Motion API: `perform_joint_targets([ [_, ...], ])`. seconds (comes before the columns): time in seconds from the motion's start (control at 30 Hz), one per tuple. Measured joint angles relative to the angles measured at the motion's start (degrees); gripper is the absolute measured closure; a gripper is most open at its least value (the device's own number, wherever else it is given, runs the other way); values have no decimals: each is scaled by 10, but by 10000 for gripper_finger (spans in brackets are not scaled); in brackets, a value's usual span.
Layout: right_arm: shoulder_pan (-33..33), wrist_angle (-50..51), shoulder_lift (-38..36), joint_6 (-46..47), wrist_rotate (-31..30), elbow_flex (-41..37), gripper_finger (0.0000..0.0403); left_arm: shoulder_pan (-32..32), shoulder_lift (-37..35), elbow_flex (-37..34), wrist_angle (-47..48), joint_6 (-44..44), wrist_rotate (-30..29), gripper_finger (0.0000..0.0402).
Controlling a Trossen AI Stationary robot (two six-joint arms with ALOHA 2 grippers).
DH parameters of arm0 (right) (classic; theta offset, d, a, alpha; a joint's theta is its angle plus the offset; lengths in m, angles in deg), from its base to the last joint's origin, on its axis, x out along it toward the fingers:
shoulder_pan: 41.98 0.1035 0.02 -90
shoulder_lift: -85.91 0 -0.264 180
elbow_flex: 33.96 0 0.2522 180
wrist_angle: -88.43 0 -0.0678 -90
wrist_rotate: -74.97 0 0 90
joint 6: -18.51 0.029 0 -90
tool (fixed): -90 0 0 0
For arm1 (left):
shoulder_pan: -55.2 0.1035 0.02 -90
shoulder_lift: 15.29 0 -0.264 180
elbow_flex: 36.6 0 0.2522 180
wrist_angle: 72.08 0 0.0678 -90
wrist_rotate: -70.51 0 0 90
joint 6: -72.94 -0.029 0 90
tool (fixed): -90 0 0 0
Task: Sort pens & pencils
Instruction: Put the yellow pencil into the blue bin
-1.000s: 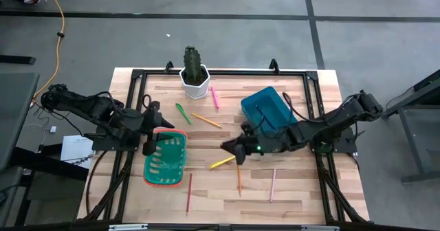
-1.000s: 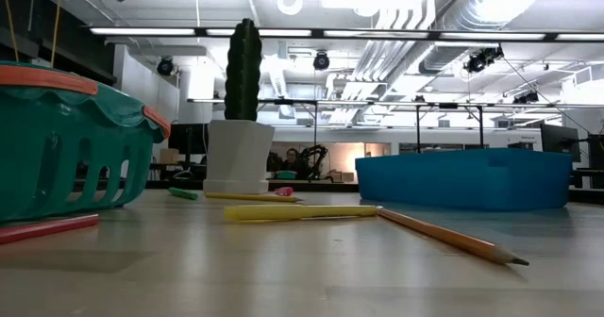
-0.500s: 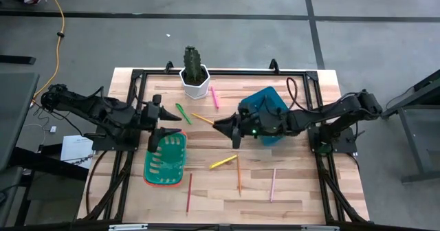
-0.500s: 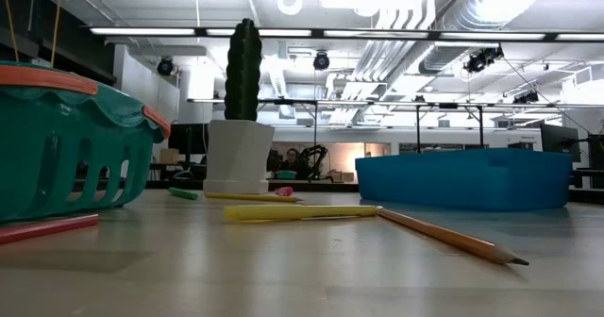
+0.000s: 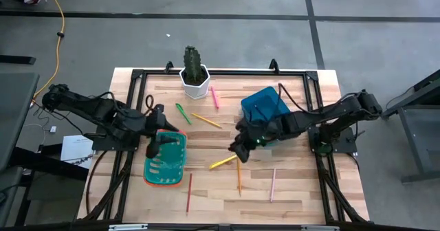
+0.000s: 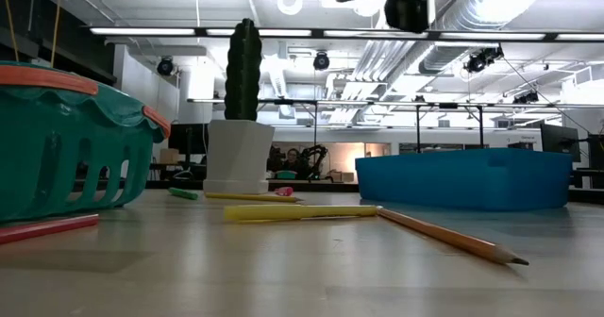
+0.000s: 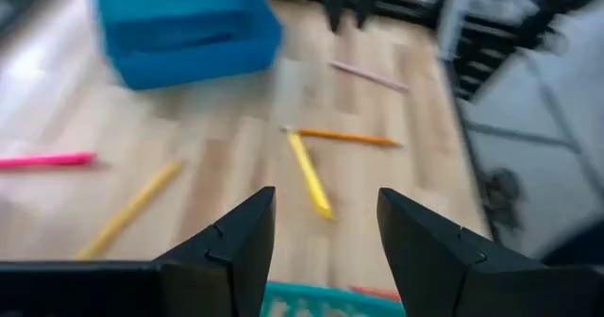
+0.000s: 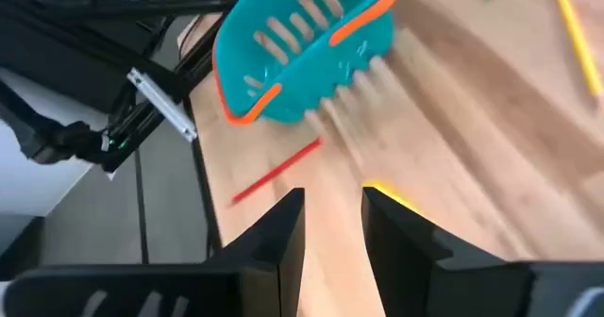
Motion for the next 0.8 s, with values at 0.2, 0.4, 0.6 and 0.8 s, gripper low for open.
perform_joint_targets([
  [0.2,-64,11,18,-43,44,7,304,0,19,0,4,-10,-27,227],
  [0.4,-109,16,36,-100,60,33,304,45,57,0,2,-88,33,227],
  [0.6,-141,18,32,-111,57,55,304,147,102,0,-8,-192,81,227],
  [0.8,-149,19,32,-127,46,76,304,262,151,0,-35,-290,206,227],
])
